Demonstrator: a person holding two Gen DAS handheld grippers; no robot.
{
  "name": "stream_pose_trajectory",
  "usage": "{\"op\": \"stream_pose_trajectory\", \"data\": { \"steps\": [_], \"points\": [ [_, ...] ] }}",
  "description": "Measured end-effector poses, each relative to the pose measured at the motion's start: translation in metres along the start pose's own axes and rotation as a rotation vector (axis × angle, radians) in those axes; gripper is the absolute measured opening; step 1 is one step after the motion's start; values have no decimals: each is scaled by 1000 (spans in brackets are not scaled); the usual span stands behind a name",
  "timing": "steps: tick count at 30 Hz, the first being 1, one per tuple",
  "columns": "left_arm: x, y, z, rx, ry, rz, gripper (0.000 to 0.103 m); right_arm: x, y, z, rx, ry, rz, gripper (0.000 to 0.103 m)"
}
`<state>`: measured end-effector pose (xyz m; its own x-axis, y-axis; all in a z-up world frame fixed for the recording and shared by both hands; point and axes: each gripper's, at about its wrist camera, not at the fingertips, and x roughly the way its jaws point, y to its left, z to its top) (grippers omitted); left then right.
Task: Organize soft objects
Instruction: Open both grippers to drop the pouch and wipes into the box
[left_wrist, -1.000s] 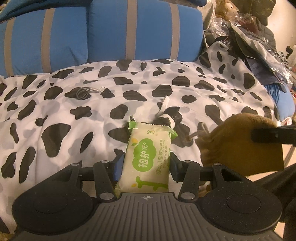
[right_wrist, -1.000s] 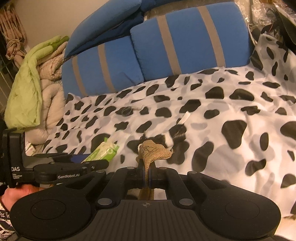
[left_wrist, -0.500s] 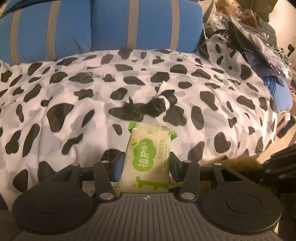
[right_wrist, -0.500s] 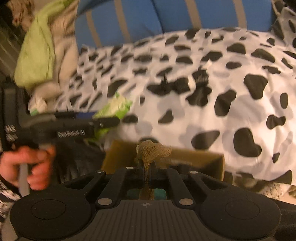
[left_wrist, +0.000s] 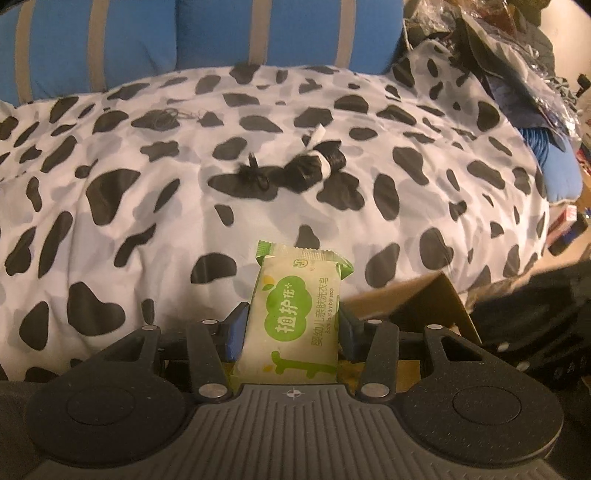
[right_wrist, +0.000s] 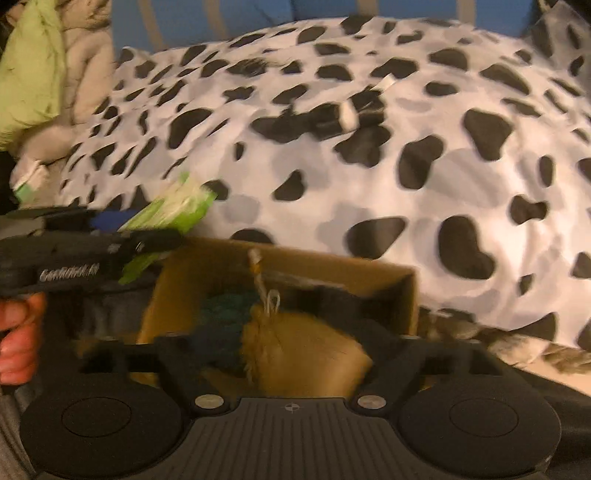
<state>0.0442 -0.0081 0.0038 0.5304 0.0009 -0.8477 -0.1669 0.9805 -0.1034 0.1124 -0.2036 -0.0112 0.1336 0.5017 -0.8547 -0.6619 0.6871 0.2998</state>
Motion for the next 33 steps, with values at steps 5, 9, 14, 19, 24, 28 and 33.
{"op": "stream_pose_trajectory", "data": {
  "steps": [5,9,14,19,24,28,33],
  "points": [
    [5,-7,-4,28,44,-4,48,-1,-9,1,38,-12,-30,98],
    [11,-12,-7,49,94,2,48,1,-8,2,28,-3,-44,101],
    [14,-15,-10,73,128,-5,48,2,-4,2,13,-1,-42,102],
    [26,-19,-12,95,204,-12,49,3,-4,3,15,3,-46,103],
    [32,-21,-15,111,236,12,66,4,-5,2,11,9,-51,103],
    [31,-19,-15,100,232,16,68,6,-5,3,9,12,-54,103],
    [31,-17,-14,88,231,23,68,7,-5,3,5,17,-59,103]
  ]
}}
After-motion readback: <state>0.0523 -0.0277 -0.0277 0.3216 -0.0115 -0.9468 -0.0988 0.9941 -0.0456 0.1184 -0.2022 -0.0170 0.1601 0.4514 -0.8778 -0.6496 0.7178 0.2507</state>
